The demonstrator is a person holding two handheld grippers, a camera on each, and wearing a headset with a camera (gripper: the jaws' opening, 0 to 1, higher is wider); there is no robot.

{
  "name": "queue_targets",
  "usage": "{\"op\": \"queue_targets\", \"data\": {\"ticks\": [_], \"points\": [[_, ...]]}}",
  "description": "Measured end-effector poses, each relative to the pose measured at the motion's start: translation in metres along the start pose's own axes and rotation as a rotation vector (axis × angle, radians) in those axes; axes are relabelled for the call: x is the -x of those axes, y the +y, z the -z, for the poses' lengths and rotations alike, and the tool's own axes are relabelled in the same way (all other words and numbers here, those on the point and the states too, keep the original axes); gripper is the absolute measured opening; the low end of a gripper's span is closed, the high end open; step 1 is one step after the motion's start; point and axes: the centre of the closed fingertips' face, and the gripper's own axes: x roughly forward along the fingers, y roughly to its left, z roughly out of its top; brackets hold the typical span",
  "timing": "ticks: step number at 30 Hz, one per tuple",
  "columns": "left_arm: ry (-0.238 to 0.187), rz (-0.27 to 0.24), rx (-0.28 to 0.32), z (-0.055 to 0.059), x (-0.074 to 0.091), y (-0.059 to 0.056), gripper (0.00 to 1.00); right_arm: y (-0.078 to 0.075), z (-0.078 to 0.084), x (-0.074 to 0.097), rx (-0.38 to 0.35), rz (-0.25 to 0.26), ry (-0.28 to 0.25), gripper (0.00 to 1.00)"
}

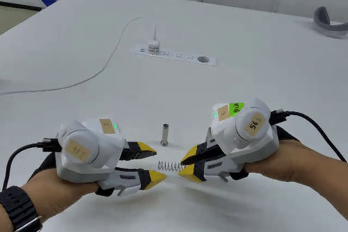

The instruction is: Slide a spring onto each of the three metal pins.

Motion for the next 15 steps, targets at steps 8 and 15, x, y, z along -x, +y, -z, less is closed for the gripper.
{"op": "queue_targets", "data": {"ticks": [8,15], "points": [[0.01,0.023,-0.064,0.001,-0.002,-0.009,0.19,0.007,0.0,-0.001,0.038,-0.022,0.039,0.11],[0.017,0.038,-0.103,0.003,-0.004,-0.016,0.13,0.01,-0.001,0.003,0.051,-0.036,0.058,0.11]]}}
